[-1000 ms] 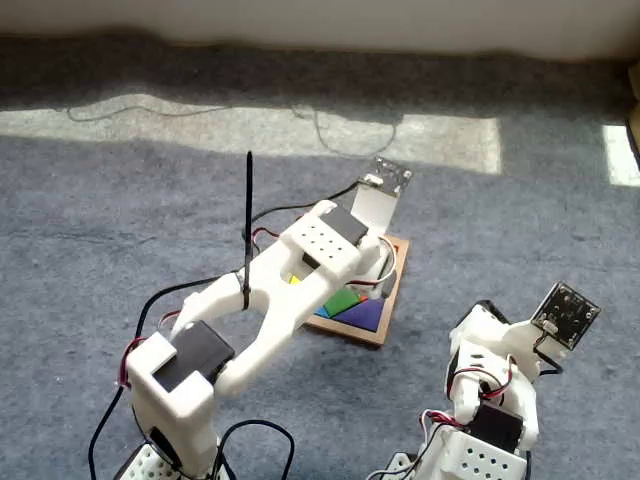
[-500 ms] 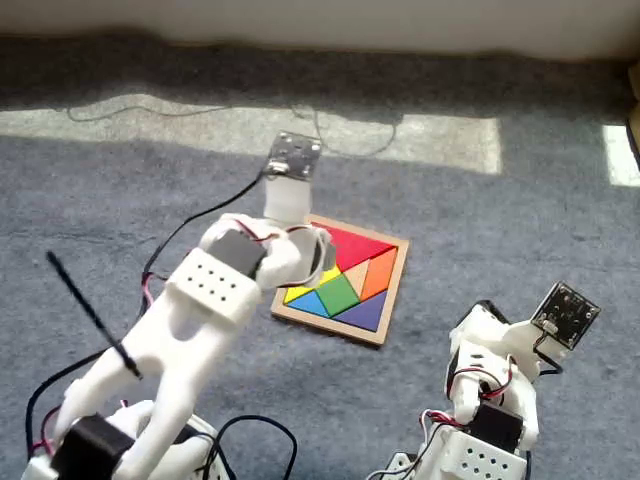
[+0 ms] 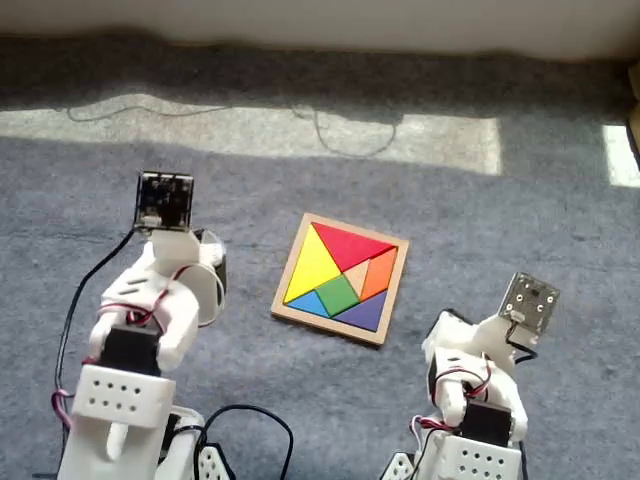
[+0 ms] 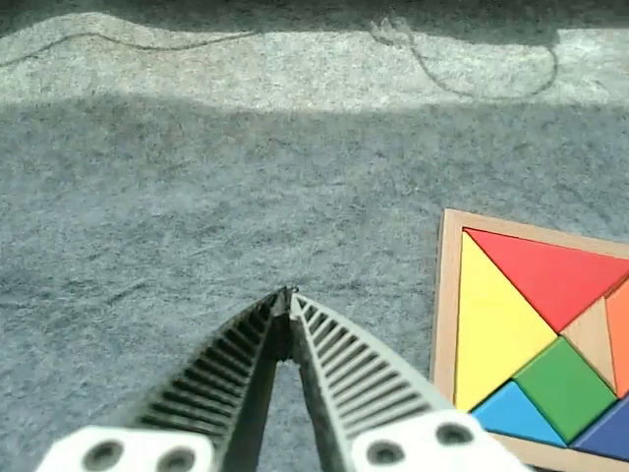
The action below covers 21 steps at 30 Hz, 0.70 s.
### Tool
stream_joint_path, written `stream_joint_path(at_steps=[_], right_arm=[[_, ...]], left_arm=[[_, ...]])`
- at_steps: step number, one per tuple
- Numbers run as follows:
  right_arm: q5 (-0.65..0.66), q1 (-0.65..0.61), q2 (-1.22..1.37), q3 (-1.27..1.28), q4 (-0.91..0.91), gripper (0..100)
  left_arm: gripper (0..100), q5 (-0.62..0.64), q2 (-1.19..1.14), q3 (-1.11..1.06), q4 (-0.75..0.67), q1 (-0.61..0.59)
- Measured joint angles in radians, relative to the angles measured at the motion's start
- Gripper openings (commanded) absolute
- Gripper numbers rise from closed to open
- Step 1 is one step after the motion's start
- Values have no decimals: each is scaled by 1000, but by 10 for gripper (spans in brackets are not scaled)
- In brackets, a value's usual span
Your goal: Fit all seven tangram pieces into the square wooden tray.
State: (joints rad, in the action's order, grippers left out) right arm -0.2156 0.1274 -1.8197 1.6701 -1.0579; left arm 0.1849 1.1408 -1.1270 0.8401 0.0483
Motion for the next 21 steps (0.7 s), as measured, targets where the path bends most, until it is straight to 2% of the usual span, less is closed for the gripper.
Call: stream_joint_path(at_steps=[5,11,16,21], right_arm=[[0,-75,0,0,-57,5],[0,-137,0,0,-74,5],[0,-193,0,0,-146,5],[0,-204,0,0,-160,5]], left_arm=[[7,-72,278,-212,0,-68],[8,-83,617,-394,40,-166],[8,-155,634,-422,129,-219],[8,-230,634,-511,130,-258]])
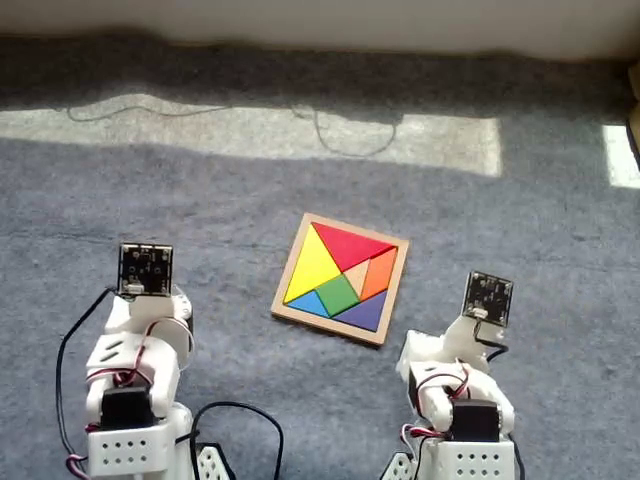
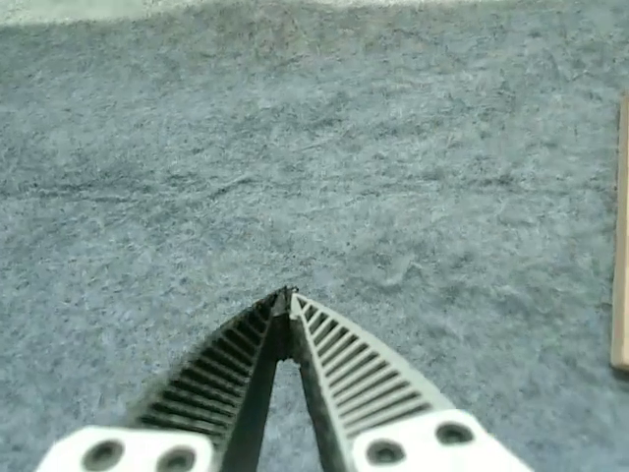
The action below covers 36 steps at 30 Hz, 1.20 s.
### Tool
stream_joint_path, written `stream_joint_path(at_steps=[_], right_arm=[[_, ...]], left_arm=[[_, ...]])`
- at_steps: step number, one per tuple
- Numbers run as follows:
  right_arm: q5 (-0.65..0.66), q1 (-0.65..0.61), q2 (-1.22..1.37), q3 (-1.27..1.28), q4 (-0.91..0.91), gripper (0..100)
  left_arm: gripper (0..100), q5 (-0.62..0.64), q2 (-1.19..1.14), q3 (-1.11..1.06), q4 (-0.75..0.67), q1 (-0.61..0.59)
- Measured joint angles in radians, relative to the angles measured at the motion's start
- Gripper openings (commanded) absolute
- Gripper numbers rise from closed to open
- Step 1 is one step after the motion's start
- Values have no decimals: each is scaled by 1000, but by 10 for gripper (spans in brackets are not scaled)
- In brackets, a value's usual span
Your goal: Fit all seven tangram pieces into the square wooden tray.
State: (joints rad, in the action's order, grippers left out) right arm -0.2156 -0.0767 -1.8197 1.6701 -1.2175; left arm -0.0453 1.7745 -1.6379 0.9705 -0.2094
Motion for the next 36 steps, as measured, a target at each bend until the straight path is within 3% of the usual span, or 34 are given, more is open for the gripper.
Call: stream_joint_path(at_steps=[7,19,36], right_arm=[[0,0,0,0,-25,5],[0,0,0,0,-25,5],[0,0,0,0,-25,5]], left_arm=[[7,-31,0,-37,25,0],[7,-32,0,-37,334,0],[7,-32,0,-37,345,0]])
